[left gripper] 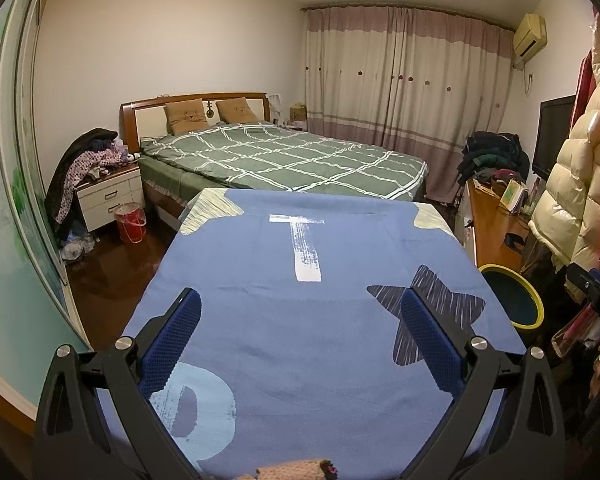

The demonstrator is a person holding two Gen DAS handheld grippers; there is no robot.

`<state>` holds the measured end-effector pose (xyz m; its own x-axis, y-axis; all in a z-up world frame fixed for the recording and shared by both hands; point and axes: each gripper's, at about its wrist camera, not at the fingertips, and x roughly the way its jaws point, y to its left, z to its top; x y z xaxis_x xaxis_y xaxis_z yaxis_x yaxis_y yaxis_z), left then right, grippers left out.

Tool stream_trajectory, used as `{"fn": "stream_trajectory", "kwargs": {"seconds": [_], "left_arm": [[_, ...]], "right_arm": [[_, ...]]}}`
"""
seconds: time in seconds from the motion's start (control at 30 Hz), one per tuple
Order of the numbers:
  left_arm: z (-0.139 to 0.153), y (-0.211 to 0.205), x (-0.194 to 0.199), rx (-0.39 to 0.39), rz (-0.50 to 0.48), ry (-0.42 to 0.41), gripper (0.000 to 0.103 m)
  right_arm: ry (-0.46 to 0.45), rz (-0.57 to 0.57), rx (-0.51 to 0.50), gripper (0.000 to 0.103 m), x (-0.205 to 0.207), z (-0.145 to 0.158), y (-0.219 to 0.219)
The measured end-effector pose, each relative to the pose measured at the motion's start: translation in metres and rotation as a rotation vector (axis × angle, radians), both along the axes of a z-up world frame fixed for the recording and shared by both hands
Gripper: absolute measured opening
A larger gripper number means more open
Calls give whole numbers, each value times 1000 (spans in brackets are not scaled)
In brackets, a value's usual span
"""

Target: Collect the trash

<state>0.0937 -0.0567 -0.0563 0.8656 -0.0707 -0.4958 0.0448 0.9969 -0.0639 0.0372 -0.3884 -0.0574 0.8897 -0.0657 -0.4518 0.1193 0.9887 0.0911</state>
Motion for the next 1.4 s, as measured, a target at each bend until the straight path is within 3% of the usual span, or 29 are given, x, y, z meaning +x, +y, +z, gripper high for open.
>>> {"fn": "stream_trajectory", "kwargs": {"seconds": [1.4], "left_arm": [[-6, -6, 1, 7, 0, 14, 98]], "right_arm": [[13, 4, 6, 93, 4, -8, 5]]}}
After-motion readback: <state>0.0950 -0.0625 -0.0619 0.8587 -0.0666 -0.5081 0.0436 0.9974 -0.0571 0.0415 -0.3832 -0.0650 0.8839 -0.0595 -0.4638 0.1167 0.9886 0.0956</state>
